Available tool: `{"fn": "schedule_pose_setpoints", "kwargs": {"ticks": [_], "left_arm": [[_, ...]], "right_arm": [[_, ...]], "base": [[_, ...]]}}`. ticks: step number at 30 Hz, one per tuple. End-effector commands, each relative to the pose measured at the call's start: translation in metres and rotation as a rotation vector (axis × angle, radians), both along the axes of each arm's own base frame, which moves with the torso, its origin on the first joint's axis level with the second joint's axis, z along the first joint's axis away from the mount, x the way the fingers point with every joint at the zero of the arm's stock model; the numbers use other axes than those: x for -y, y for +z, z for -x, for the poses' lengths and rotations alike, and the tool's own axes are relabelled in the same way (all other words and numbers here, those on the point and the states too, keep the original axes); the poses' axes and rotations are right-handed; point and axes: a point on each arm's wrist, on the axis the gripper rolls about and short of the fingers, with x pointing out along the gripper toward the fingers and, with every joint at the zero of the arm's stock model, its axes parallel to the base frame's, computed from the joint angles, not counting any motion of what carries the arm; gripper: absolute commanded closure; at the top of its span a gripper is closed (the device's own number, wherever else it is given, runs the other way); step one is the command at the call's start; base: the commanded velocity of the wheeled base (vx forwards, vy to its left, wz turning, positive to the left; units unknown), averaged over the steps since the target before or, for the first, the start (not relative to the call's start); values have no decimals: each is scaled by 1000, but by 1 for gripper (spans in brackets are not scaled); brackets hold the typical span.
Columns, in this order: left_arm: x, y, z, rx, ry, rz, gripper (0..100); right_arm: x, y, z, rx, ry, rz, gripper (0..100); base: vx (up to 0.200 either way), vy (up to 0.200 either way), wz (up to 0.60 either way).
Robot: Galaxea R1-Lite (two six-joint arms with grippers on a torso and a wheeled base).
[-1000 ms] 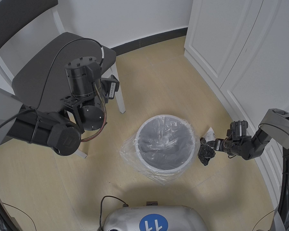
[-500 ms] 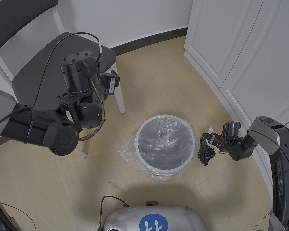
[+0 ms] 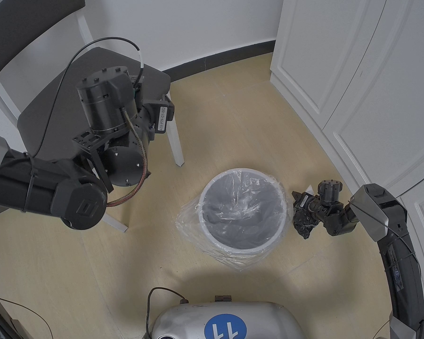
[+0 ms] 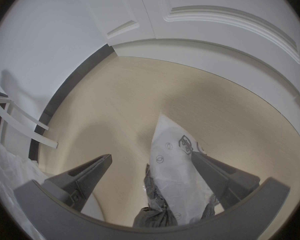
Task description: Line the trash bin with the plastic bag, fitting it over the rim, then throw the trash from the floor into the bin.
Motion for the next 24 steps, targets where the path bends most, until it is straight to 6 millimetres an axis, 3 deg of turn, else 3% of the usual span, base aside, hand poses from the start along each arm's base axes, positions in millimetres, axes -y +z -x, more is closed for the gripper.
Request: {"fn": "schedule_pose_setpoints", "kwargs": {"ticks": [1,24], "left_arm": [[-5,9,7,18,1,12,0],[-2,-1,4,-5,3,-1,0]], "right_arm": [[2,-23,0,-34,-19,9,0],[5,-27,0,-137,-58,39,0]], "base": [[0,0,0],[0,0,0]]}}
